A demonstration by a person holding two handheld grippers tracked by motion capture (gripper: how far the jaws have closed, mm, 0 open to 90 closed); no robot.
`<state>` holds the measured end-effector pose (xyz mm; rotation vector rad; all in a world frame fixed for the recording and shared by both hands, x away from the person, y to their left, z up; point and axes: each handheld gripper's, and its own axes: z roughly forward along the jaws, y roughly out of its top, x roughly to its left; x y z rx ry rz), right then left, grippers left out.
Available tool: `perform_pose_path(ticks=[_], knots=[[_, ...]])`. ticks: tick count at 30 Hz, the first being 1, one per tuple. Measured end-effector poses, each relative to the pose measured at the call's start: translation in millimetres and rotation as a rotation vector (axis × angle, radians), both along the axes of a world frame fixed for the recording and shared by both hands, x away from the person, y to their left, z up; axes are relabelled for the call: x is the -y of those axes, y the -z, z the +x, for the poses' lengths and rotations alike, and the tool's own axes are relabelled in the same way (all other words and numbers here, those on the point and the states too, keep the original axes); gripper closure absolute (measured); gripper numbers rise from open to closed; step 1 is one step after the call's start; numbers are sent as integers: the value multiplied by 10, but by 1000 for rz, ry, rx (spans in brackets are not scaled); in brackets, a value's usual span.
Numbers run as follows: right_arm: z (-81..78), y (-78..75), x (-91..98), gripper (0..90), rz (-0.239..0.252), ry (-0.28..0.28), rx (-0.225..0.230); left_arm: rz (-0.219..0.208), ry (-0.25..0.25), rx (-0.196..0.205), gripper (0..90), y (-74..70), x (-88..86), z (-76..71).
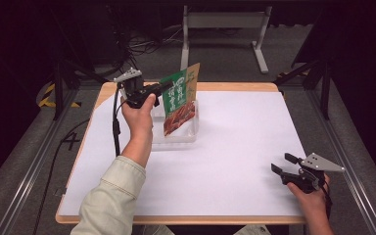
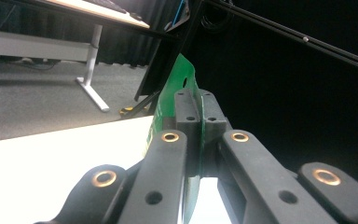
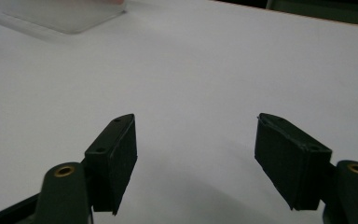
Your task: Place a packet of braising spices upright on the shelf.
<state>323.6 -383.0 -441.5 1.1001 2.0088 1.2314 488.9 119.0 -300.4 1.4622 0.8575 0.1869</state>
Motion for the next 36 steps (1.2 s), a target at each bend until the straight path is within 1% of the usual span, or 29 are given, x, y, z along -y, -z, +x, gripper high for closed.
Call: perform_pose_path(ticks=[2, 5, 15, 18, 21, 23, 25, 30, 33, 36], knots=[[1, 0, 0, 297, -1, 0, -1, 4, -1, -4, 896, 24, -11, 0], [5, 1, -2, 297, -1, 0, -3, -1, -1, -16, 895, 48, -28, 0], [21, 3, -8, 297, -6, -2, -16, 17, -3, -23, 881, 87, -60, -15], [23, 2, -8, 297, -5, -2, -22, 2, -7, -31, 869, 97, -93, -23], [30, 3, -9, 297, -7, -2, -28, 2, -15, -34, 865, 101, -121, -29], [31, 3, -12, 297, -9, -3, -29, 14, -26, -32, 852, 102, -130, -34], [31, 3, -12, 297, -9, -3, -29, 42, -41, -25, 834, 98, -135, -44], [31, 3, -12, 295, -9, -2, -30, 54, -57, -28, 758, 96, -146, -47], [34, 3, -11, 293, -7, -1, -33, 63, -64, -25, 644, 96, -138, -49], [39, 4, -9, 292, -5, 0, -38, 61, -73, -23, 533, 95, -144, -55]])
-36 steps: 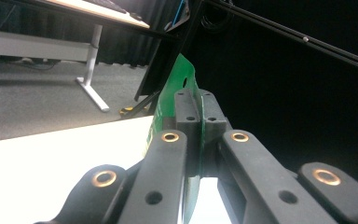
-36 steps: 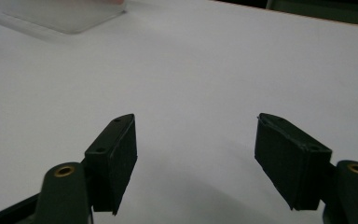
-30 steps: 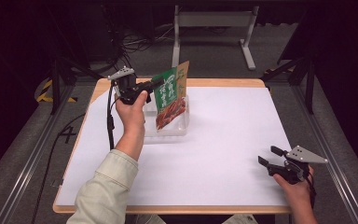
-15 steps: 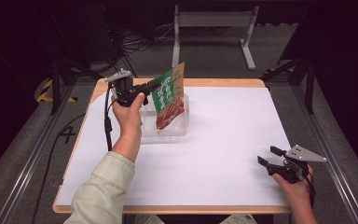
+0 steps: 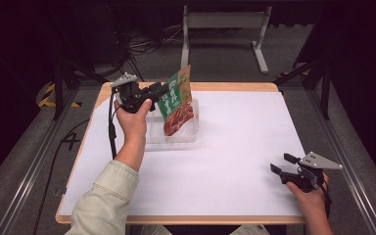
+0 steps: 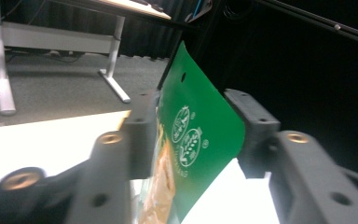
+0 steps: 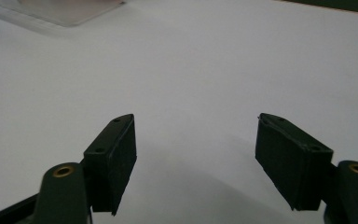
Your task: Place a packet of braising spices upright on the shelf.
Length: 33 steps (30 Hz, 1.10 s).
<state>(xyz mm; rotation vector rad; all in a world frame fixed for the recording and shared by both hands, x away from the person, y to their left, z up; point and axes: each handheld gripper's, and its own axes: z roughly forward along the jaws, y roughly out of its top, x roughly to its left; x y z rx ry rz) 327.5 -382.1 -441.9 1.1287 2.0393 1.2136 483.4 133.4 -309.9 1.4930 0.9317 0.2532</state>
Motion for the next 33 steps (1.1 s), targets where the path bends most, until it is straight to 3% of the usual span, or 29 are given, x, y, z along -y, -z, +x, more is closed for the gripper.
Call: perform_pose_path(ticks=[5, 14, 21, 27, 33], knots=[[7, -1, 4, 289, 2, -1, -8, 2, -2, 21, 415, -13, -44, -30], [4, -34, -28, 282, -3, -1, -1, 14, 44, 51, 386, -95, -165, -215], [55, -273, -107, 282, 20, -32, 59, 54, 35, 85, 368, -208, -239, -480], [138, -342, -101, 280, 44, -45, 82, 86, 64, 120, 359, -301, -280, -737], [209, -364, -102, 277, 85, -46, 81, 167, 92, 146, 359, -351, -337, -988]])
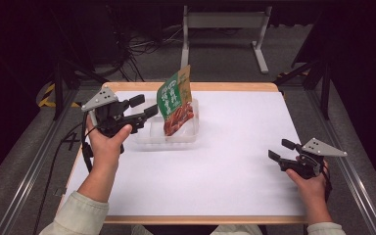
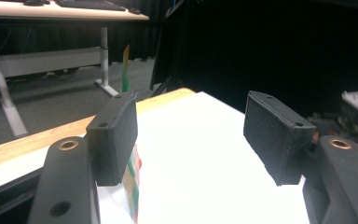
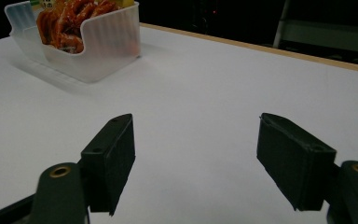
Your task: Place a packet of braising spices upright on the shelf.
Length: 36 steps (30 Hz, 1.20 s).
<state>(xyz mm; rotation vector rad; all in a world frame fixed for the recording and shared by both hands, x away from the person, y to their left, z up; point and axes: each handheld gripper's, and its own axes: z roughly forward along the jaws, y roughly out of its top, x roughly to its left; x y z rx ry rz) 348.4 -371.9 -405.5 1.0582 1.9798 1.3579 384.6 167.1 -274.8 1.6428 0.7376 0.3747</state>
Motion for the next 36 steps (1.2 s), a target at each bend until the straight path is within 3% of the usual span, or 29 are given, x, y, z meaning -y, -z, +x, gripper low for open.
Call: perform_pose_path(ticks=[9, 13, 16, 22, 25, 27, 31, 36], knots=[[87, 57, -97, 271, -6, -27, -19, 65, 22, 53, 355, 16, -145, -306], [81, 67, -118, 265, -2, -39, -29, 105, 37, 61, 356, 77, -181, -368], [79, 73, -123, 259, 0, -44, -36, 143, 43, 42, 347, 130, -227, -402], [70, 100, -105, 253, 12, -49, -46, 125, 71, 26, 329, 254, -370, -411], [64, 110, -95, 251, 13, -47, -51, 155, 91, 14, 304, 311, -396, -392], [61, 115, -87, 251, 11, -45, -54, 210, 90, -1, 301, 361, -412, -382], [60, 125, -74, 249, 15, -41, -59, 179, 111, -9, 276, 472, -458, -387], [82, 152, -65, 248, 24, -46, -68, 218, 140, -13, 267, 653, -481, -385]])
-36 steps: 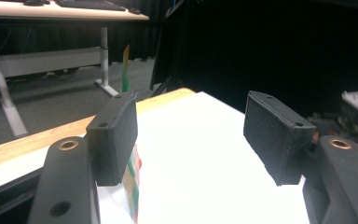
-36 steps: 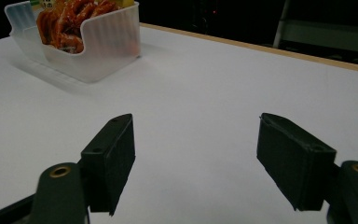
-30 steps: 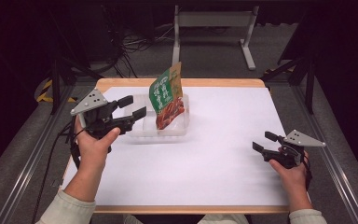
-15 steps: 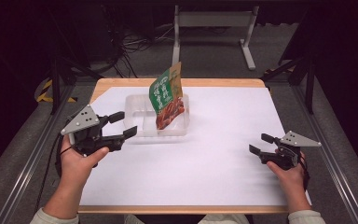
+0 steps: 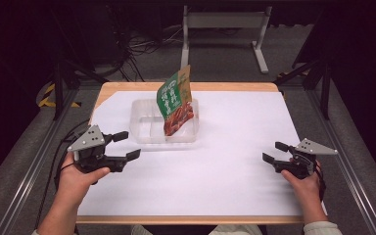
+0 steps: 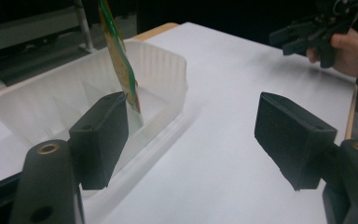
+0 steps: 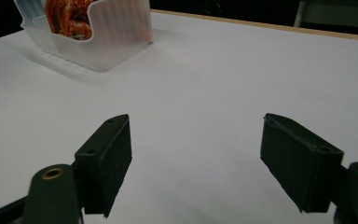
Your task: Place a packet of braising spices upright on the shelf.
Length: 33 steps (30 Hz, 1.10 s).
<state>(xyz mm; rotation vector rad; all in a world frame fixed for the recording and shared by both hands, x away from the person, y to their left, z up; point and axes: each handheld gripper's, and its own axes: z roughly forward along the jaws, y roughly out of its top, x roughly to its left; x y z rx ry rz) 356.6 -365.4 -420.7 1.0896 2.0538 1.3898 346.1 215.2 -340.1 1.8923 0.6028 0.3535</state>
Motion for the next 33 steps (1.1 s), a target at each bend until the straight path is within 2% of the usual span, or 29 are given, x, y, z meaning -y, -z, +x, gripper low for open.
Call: perform_pose_path(ticks=[4, 5, 7, 9, 10, 14, 17, 19, 21, 24, 27, 33], knots=[[12, 11, -10, 248, -7, -5, -3, -5, 39, -13, 288, 77, -11, -13], [15, 14, -13, 248, -7, -6, -5, -7, 49, -21, 288, 118, -12, -20], [22, 18, -19, 247, -8, -9, -8, 6, 57, -46, 356, 197, -9, -35], [26, 21, -25, 247, -11, -12, -9, 6, 64, -63, 367, 272, -9, -39], [27, 23, -26, 247, -12, -13, -10, -4, 70, -77, 370, 326, -13, -45], [27, 38, -45, 247, -21, -20, -15, -25, 69, -90, 371, 516, -28, -35], [25, 46, -51, 247, -26, -22, -18, -57, 70, -100, 350, 610, -40, -25], [26, 56, -52, 247, -30, -23, -20, -63, 63, -102, 341, 666, -45, -12], [28, 65, -60, 247, -31, -26, -24, -52, 53, -119, 328, 752, -39, 7], [27, 73, -76, 247, -36, -31, -26, -60, 52, -146, 323, 866, -31, 33], [22, 79, -80, 247, -41, -33, -28, -43, 42, -139, 286, 950, -17, 59], [20, 95, -70, 247, -48, -32, -31, -15, 49, -154, 274, 1091, 25, 65]])
